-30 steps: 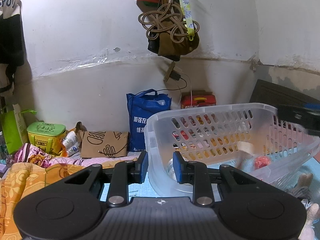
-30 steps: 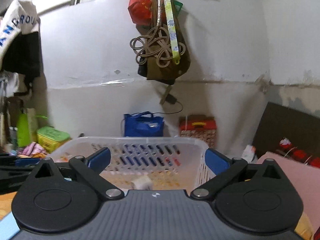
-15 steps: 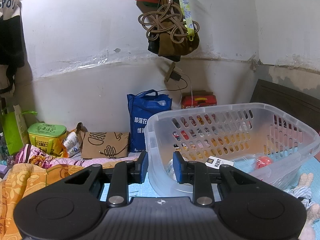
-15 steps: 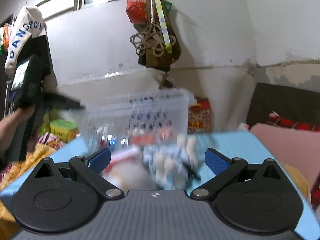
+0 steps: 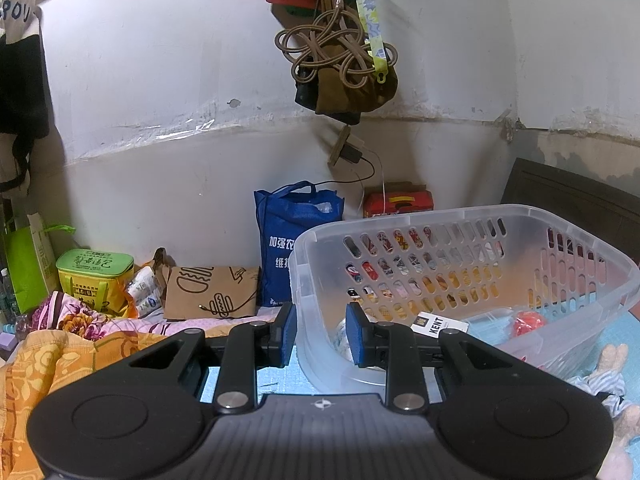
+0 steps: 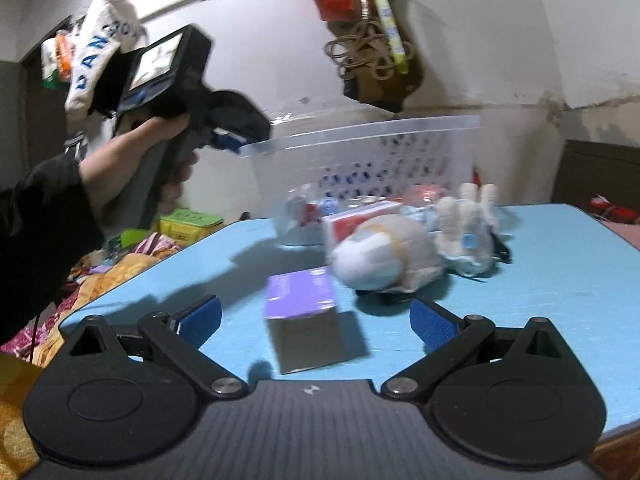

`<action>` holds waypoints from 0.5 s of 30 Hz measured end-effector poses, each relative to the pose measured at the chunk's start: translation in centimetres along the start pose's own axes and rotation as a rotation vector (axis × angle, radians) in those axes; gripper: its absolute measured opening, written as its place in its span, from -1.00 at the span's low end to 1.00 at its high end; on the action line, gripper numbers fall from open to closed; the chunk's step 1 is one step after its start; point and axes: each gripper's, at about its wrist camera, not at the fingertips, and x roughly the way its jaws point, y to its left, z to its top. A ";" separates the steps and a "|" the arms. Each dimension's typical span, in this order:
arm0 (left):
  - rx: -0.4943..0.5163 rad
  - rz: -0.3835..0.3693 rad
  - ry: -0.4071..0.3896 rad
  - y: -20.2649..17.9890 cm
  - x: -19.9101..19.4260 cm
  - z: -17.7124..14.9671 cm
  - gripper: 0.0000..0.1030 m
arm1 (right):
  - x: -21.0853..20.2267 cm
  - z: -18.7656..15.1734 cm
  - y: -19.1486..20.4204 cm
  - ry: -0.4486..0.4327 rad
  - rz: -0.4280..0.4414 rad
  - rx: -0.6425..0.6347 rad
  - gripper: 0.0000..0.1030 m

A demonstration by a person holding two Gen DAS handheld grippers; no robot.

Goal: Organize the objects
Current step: 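Grasp the purple box on the table with the right gripper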

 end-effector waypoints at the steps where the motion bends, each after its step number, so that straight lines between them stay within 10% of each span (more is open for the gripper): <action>1: 0.001 0.000 -0.001 0.0 0.0 0.0 -0.38 | 0.5 -0.2 0.3 -0.002 -0.005 -0.016 0.97; 5: 0.002 -0.004 -0.004 0.2 0.0 0.0 -0.38 | 1.4 -0.7 0.5 0.011 -0.005 -0.043 0.47; 7: -0.001 -0.004 -0.004 0.2 0.0 0.1 -0.38 | 1.6 -1.1 0.2 0.021 0.014 -0.052 -0.18; 15: 0.001 0.001 -0.007 0.0 0.0 -0.1 -0.38 | 0.1 -1.6 -1.8 -0.030 0.044 -0.023 -0.18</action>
